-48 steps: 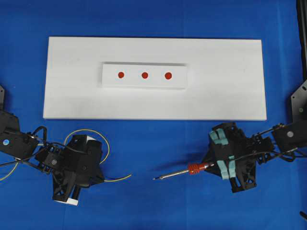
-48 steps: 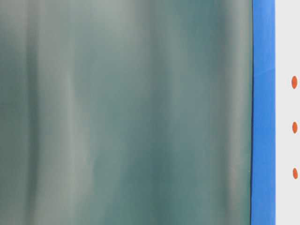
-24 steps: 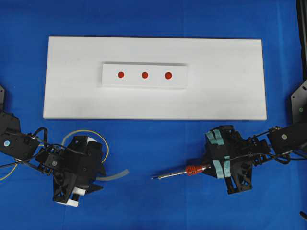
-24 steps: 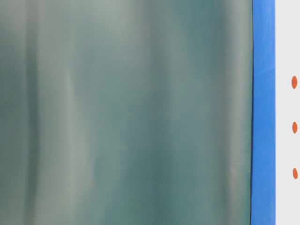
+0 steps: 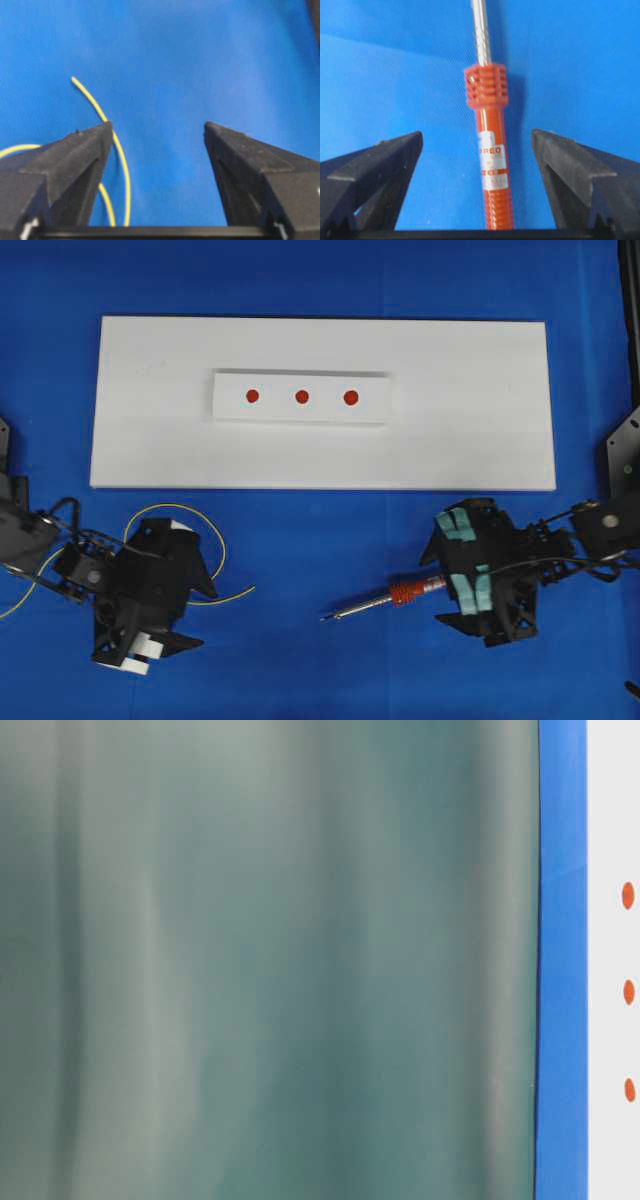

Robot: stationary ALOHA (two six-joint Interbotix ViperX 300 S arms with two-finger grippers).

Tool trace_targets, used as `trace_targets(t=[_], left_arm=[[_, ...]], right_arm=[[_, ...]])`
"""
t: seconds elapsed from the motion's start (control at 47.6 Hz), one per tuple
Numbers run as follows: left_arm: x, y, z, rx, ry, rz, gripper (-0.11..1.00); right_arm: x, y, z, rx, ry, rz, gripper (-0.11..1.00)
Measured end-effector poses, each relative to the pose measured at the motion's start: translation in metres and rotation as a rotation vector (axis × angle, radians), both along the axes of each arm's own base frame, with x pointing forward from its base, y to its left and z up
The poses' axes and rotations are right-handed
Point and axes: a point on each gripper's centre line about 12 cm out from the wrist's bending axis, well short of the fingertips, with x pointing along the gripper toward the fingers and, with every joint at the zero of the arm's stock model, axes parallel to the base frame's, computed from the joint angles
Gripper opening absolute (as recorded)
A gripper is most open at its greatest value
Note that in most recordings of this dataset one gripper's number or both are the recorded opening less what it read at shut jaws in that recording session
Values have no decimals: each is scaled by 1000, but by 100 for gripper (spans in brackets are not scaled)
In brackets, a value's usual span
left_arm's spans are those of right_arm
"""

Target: Touch the tip of the soldering iron to the tip of the solder at the mark.

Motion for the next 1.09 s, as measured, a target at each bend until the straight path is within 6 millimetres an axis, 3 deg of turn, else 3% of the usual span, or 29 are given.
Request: trace_targets(t=[0.147, 0.294, 0.609, 0.839, 1.091], left_arm=[[-4, 16, 26, 15, -22, 22, 66], [-7, 36, 47, 64, -84, 22, 66], [-26, 84, 58, 188, -217, 51, 66], [-61, 116, 66, 193, -370, 149, 66], [-104, 134, 63, 187, -487, 223, 66]], right_arm=[[-5, -13, 36, -47, -59, 23, 87], [-10, -42, 70, -105, -157, -8, 87], [-43, -108, 113, -214, -365, -158, 86], [-69, -130, 112, -241, -480, -232, 86], [-88, -137, 85, -221, -525, -267, 86]])
